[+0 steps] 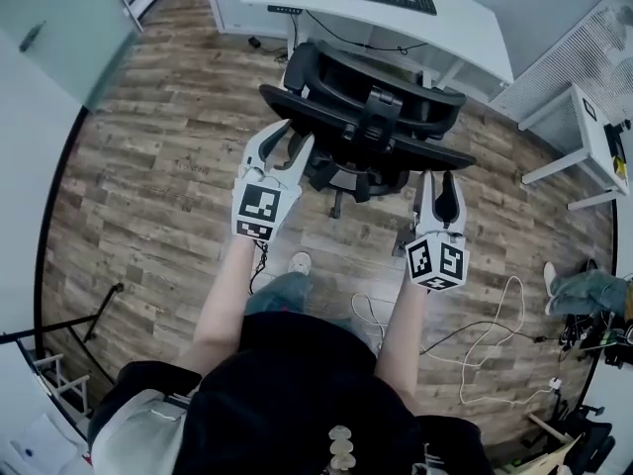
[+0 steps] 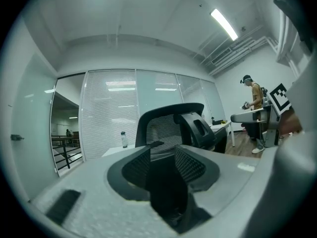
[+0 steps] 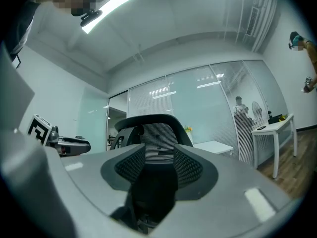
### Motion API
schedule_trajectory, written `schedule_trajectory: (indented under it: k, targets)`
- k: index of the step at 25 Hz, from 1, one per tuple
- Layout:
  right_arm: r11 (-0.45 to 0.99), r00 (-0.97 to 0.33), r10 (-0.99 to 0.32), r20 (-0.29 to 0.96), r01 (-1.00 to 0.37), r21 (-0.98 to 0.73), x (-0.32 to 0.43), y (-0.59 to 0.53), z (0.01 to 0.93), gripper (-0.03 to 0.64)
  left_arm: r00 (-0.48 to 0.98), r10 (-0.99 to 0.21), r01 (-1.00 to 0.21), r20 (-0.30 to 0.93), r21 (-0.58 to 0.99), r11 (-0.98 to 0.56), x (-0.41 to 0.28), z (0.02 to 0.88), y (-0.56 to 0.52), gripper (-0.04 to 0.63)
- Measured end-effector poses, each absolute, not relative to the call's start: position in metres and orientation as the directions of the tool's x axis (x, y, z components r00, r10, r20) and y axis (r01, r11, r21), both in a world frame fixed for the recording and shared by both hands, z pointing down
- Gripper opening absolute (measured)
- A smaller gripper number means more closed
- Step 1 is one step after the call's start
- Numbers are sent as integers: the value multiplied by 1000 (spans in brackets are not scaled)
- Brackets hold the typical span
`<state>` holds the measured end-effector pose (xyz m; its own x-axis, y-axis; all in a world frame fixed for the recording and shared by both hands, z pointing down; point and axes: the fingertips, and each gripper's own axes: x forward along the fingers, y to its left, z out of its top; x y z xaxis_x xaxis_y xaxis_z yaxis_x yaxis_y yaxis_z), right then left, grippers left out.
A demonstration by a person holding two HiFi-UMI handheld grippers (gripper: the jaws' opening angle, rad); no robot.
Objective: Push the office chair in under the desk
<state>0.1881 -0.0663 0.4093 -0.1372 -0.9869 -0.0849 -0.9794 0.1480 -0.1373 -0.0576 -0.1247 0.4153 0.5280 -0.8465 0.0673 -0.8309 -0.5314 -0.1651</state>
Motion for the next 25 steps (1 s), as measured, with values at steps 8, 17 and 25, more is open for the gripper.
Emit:
schedule_trajectory:
  k: [8, 17, 25]
  targets:
    - [121, -109, -990, -91, -983, -139, 188, -106, 404, 167, 548, -834, -820, 53, -162, -549, -56, 407, -172, 153]
    - [135, -125, -989, -82, -983, -128, 200, -129, 398, 167, 543, -838, -822, 57, -170, -544, -47, 402, -195, 153]
    - [268, -267, -963, 16, -963, 18, 200, -136, 398, 167, 597, -786, -747, 162, -246, -618, -40, 416, -196, 173]
